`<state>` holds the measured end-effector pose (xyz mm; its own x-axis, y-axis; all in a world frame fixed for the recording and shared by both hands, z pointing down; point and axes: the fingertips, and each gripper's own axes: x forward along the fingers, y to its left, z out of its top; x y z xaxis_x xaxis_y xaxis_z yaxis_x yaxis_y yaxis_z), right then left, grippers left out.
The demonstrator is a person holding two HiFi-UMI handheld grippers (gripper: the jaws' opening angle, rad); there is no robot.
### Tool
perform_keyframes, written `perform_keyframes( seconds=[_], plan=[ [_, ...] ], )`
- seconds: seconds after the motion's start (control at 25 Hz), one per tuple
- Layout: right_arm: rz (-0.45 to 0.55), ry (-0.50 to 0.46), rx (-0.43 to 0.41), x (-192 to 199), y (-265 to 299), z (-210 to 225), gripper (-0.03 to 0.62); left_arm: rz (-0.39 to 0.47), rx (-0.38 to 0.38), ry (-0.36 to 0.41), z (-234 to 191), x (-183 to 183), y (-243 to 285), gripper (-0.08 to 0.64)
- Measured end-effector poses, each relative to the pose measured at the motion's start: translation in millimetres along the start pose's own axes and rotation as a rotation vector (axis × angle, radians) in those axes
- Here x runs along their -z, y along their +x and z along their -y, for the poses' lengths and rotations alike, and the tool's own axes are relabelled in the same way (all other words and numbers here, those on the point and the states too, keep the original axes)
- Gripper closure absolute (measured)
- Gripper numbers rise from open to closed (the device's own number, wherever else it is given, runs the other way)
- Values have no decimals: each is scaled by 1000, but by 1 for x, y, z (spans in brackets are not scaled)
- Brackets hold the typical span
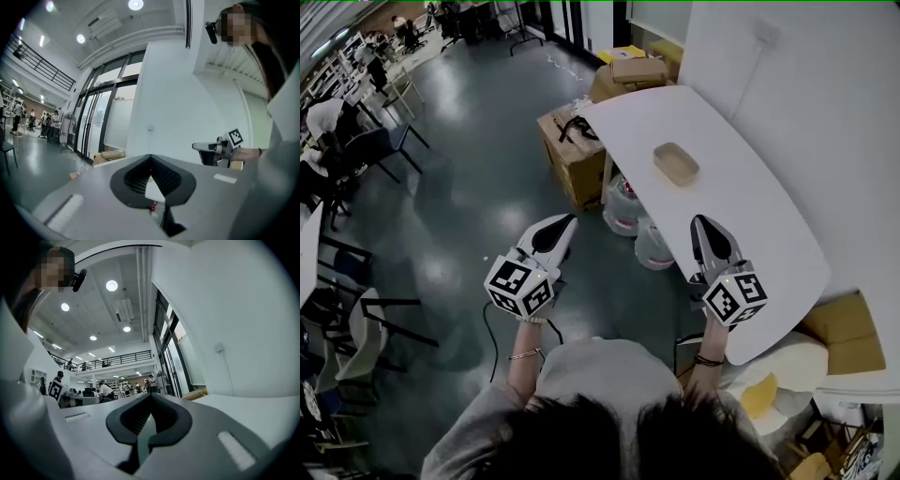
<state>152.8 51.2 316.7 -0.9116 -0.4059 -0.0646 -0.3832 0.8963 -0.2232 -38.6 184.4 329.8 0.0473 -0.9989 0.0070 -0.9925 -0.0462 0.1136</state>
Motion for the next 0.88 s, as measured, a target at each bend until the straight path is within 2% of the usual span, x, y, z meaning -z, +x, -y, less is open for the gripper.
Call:
perform_keyframes(
  seconds=[0.56,0.88],
  plan=[
    [-17,42,-25,10,18,11,580,-8,-2,-3,-4,3,18,565],
    [-18,74,45,22,45,29,580,-36,63,-25,-29,11,50,566]
  ],
)
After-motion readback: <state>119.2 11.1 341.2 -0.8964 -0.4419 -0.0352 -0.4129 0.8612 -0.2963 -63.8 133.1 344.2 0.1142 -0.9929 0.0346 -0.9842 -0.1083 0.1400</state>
